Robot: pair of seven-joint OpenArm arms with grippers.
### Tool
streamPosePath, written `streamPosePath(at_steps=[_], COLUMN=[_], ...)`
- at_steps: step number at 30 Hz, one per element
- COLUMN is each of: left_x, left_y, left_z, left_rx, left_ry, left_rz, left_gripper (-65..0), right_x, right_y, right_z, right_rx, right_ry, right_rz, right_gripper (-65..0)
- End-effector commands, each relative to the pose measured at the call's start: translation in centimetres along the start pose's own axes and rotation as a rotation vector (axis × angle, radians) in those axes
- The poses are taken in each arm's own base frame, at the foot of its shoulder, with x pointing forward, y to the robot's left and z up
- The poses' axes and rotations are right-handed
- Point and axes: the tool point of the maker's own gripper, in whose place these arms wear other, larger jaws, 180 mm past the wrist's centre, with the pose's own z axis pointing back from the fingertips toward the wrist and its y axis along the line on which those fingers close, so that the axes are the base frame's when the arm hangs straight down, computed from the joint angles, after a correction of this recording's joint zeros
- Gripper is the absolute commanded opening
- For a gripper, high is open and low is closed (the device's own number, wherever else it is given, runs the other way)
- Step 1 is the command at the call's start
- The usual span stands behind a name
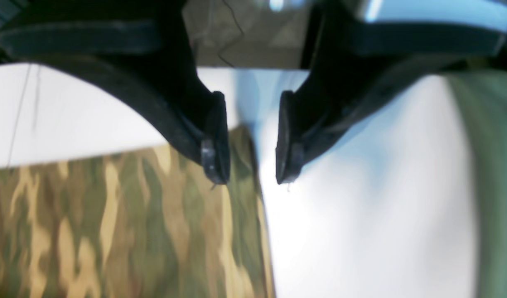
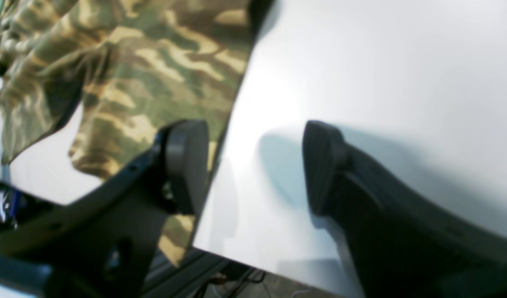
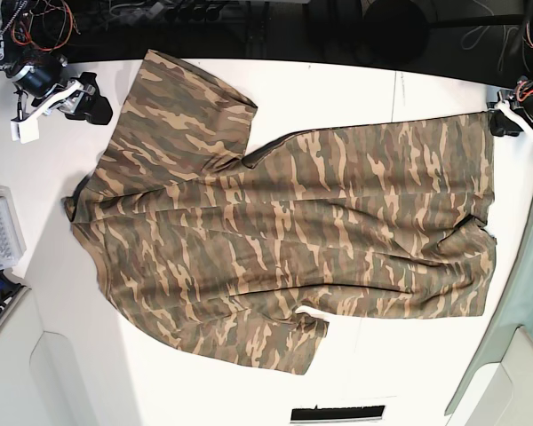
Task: Layout the t-shirt on the table in an organized manner, then fold the t-shirt properly
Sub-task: 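Grasp the collar-side edge of the t-shirt with both grippers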
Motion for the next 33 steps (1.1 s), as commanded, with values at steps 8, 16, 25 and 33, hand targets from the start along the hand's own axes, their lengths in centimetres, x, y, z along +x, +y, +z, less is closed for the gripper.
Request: streamPosePath(at_steps=[8,16,25,33], left_x=[-0.2,-1.1,-1.8,0.3], left_y=[0.2,-1.7,-3.0,-4.9], left_z=[-0.2,-1.1,-1.9,-0.9], left_rx=[-0.002,-0.041,-0.047,-0.145], left_ry=[-0.002,0.023,0.037,-0.050], left_rz=[-0.001,-0.055,-0.124,-0.198], left_gripper=[-42.2,-42.2,-59.7,-65.0], right_x=[-2.4,-2.6,-2.1,-0.9], right_y=[3.4,6.3,6.7,6.9], right_z=[-1.9,-3.0,-3.2,-2.7], right_rx=[0.088,0.149,0.156,0.152], right_ry=[0.106,0.081,0.055,0.024], right_rz=[0.067,0.055,0.054,0.075], right_gripper=[-28.1,-28.2,-58.8,-65.0])
